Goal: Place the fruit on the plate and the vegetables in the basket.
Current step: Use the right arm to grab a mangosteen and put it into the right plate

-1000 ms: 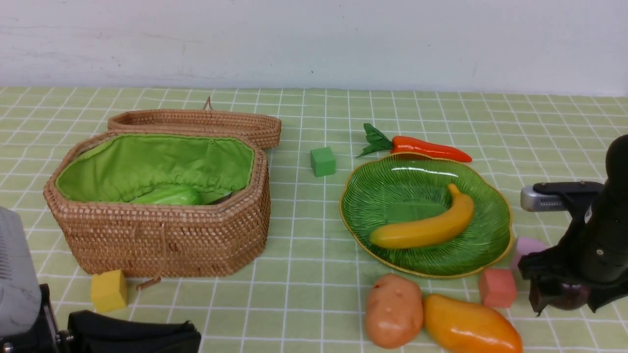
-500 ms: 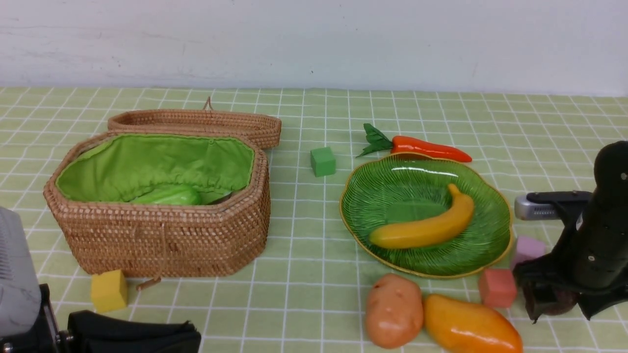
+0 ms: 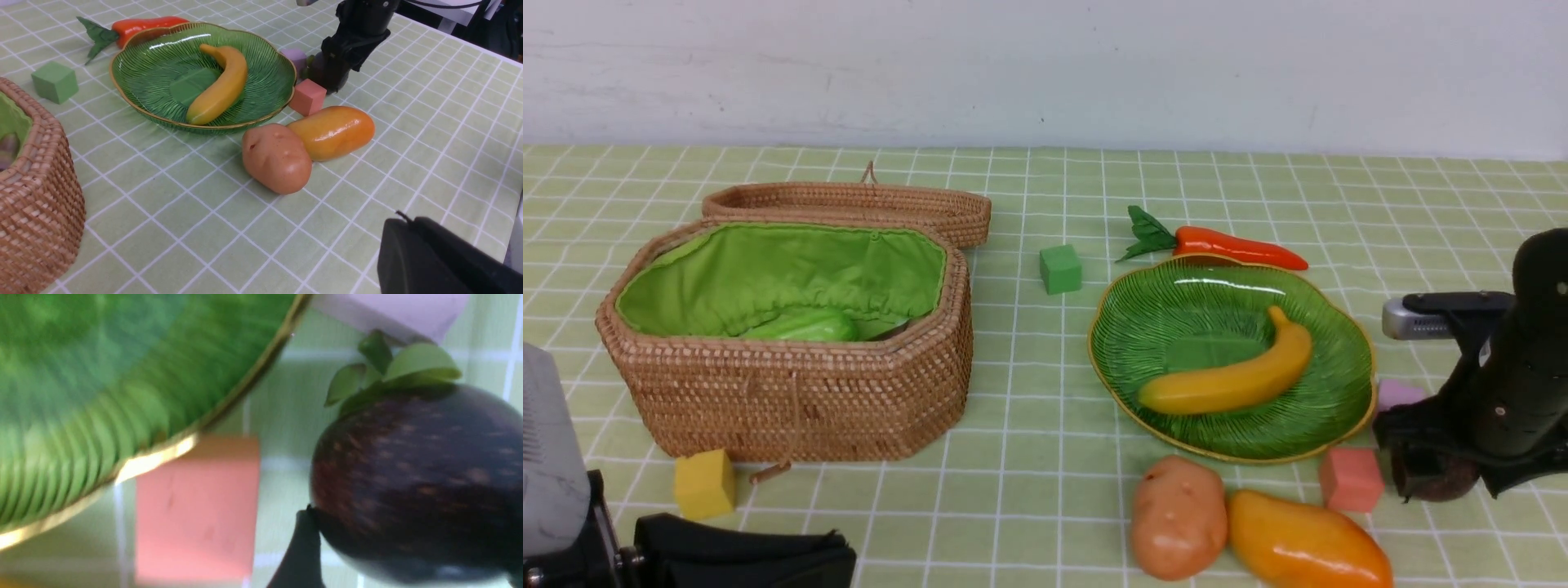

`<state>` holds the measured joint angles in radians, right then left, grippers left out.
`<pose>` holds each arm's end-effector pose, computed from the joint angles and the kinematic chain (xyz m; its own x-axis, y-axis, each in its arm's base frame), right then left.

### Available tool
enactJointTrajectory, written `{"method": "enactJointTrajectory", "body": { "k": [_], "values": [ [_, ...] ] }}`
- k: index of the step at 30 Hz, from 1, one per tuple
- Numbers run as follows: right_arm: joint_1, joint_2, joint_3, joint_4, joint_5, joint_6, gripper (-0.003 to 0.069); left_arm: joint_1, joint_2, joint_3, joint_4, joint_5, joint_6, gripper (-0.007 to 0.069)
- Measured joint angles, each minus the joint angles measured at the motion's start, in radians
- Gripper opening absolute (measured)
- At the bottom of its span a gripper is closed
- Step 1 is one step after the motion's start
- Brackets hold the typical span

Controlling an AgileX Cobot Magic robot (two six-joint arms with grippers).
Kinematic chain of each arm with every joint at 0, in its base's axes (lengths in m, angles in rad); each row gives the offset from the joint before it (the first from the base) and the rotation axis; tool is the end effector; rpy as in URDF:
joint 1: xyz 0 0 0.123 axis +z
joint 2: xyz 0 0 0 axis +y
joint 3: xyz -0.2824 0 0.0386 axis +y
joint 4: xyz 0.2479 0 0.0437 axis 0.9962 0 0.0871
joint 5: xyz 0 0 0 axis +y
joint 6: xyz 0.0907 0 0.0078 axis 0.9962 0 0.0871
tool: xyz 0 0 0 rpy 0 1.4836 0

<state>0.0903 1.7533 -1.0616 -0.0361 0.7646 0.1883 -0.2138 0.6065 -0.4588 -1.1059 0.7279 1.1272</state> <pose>0.3250 0.0271 0.1801 -0.9766 0.0737 -0.2020 0.0736 0.9973 0.0083 0.0938 -0.0758 0.2912 -0.3096 0.1885 -0.9320 0.7501 0.6508 -0.1175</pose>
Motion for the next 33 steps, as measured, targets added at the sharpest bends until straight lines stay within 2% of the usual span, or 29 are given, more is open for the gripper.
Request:
{"method": "enactJointTrajectory", "body": {
  "k": [5,9,16,25,33],
  "values": [
    [0.000,0.062,-0.001,-0.016,-0.092,0.005,0.0593,0.000,0.000,0.000,0.000,0.000,0.000,-0.0013],
    [0.000,0.063,-0.001,-0.020,-0.099,0.025,0.0593,0.000,0.000,0.000,0.000,-0.001,0.000,-0.0013],
    [0.000,0.044,-0.002,-0.008,0.048,0.034,0.0591,0.000,0.000,0.000,0.000,-0.003,0.000,-0.0013],
    [0.000,-0.087,-0.002,0.004,0.112,0.034,0.0591,0.000,0.000,0.000,0.000,-0.004,0.000,-0.0013],
    [0.000,-0.103,-0.027,0.003,-0.013,0.054,0.0591,0.000,0.000,0.000,-0.001,-0.004,0.000,-0.0013]
  ]
}}
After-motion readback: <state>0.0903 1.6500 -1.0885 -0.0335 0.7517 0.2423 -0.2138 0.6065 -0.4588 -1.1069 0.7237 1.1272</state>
